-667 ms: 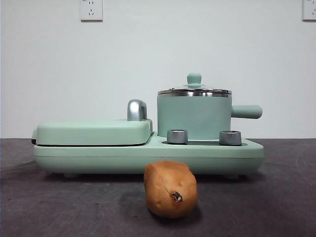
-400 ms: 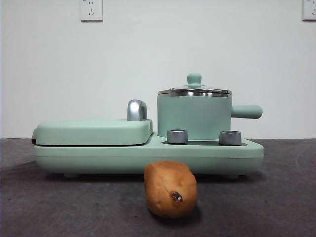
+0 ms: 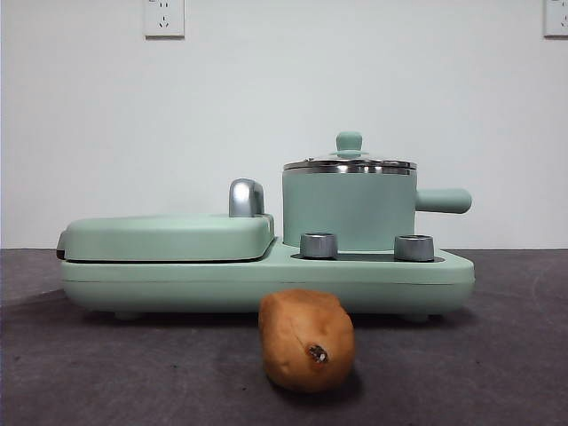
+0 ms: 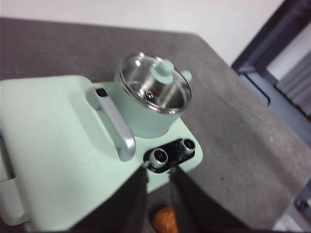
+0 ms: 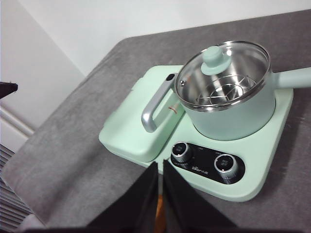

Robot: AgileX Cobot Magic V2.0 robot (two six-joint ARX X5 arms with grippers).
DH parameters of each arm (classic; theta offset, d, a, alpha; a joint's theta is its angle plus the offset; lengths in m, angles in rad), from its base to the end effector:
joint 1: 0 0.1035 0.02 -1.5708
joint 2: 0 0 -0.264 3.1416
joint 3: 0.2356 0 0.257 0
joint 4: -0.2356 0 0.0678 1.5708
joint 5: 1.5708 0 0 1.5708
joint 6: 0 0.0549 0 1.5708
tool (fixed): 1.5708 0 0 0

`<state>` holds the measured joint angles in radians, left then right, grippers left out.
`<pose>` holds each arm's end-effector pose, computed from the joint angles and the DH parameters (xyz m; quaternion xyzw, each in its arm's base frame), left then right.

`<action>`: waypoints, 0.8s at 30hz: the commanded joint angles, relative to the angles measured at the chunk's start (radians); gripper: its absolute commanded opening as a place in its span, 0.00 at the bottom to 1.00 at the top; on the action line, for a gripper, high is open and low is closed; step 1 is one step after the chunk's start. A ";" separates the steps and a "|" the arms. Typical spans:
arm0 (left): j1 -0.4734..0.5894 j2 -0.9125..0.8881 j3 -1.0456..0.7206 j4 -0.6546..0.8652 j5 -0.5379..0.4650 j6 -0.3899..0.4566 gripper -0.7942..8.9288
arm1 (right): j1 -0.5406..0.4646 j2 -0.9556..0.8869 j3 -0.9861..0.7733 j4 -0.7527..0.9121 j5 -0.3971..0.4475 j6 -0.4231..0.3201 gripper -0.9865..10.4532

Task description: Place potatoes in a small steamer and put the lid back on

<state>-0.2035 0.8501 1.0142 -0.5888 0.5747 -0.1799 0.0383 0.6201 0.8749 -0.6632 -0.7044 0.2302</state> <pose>0.1764 -0.0669 0.3549 -0.1200 0.2396 -0.3507 0.8973 0.1310 0.0406 0.3344 0.1707 0.2312 0.3310 0.8988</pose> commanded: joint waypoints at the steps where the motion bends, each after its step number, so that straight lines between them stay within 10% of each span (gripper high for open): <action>1: -0.028 0.036 0.023 0.002 0.006 0.038 0.28 | 0.001 0.015 0.017 0.008 -0.002 -0.037 0.18; 7: -0.091 0.093 0.023 0.006 0.006 0.037 0.56 | 0.001 0.033 0.017 0.008 -0.002 -0.037 0.49; 24: -0.290 0.472 0.253 0.017 -0.023 0.089 0.57 | 0.001 0.032 0.017 0.008 0.005 -0.038 0.51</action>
<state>-0.4820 1.2861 1.2194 -0.5747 0.5564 -0.1249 0.0383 0.6483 0.8749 -0.6632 -0.7021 0.2058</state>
